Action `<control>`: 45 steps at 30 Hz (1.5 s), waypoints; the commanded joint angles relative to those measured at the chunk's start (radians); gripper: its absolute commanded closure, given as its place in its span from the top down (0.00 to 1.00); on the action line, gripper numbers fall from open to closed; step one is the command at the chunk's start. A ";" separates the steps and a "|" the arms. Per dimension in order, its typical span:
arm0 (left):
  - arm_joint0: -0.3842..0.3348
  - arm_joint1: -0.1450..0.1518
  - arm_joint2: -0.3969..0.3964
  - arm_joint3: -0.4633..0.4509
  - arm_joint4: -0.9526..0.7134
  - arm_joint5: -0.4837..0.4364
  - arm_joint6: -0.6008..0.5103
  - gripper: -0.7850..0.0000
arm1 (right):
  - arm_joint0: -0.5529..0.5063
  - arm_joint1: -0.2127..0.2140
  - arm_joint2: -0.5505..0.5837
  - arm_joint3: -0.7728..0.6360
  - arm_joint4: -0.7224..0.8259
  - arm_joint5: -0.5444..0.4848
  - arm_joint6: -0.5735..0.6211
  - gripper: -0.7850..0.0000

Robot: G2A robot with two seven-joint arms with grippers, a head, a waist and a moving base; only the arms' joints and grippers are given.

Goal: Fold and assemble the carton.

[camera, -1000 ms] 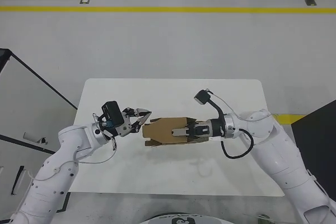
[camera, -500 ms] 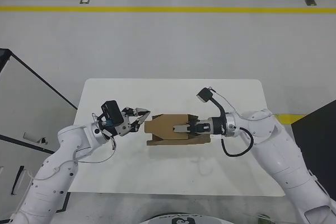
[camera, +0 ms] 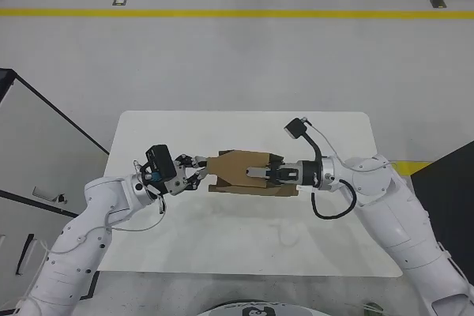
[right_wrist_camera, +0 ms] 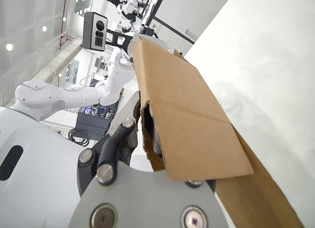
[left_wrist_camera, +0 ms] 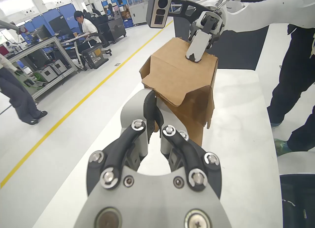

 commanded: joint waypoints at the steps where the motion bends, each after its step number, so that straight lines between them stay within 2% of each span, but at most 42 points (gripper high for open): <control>1: -0.002 0.000 0.001 0.003 0.002 0.004 0.002 0.00 | 0.004 -0.001 -0.007 0.002 0.010 -0.004 0.016 0.00; 12: -0.008 0.000 -0.012 0.018 0.000 0.021 0.002 0.00 | 0.025 -0.001 -0.030 0.012 0.049 -0.022 0.097 0.00; 26: 0.011 0.004 -0.019 -0.006 -0.006 -0.016 -0.007 0.00 | 0.011 0.003 -0.001 -0.012 -0.018 -0.024 -0.016 0.00; 34: 0.014 0.003 -0.003 -0.014 -0.017 -0.040 -0.005 0.00 | 0.011 0.003 -0.010 -0.018 -0.018 -0.025 -0.012 0.00; 45: 0.013 0.004 -0.027 0.008 -0.030 -0.009 -0.017 0.00 | -0.007 0.005 0.007 -0.018 0.021 -0.057 -0.025 0.00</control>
